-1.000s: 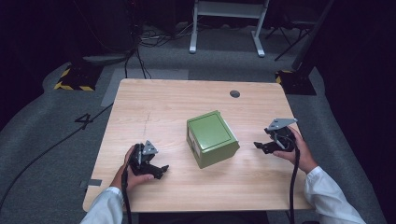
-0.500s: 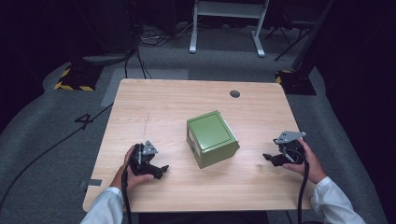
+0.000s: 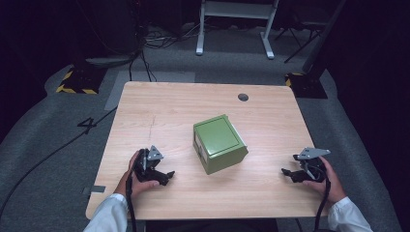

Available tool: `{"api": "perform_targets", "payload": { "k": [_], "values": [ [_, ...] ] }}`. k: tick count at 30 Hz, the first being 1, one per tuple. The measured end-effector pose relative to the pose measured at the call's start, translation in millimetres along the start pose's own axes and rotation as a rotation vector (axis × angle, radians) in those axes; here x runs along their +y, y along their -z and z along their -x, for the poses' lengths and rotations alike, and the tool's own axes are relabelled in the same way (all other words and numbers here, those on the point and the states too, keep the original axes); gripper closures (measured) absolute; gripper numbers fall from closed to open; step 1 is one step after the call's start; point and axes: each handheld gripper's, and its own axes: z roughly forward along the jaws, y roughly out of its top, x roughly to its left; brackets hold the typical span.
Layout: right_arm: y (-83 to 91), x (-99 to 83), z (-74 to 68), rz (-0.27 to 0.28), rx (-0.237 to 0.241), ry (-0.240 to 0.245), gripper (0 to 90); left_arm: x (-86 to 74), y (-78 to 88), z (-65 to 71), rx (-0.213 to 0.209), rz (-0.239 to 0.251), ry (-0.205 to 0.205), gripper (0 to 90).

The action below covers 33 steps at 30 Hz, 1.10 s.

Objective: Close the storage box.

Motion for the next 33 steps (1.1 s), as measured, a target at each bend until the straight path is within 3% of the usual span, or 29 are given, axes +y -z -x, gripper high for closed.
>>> {"api": "perform_targets", "payload": {
  "k": [7, 10, 33],
  "values": [
    [6.5, -18.3, 4.4, 0.055, 0.009, -0.063, 18.6, -0.1, 0.0, 0.0, 0.000, 0.000, 0.001, 0.4],
    [6.9, -30.5, 8.4, 0.107, 0.034, -0.127, 16.7, -0.1, 0.2, -0.1, 0.002, -0.001, -0.003, 0.4],
    [7.0, -31.9, 6.2, 0.115, 0.013, -0.145, 15.9, -0.4, 0.3, -1.0, -0.004, 0.000, -0.008, 0.1]
  ]
}}
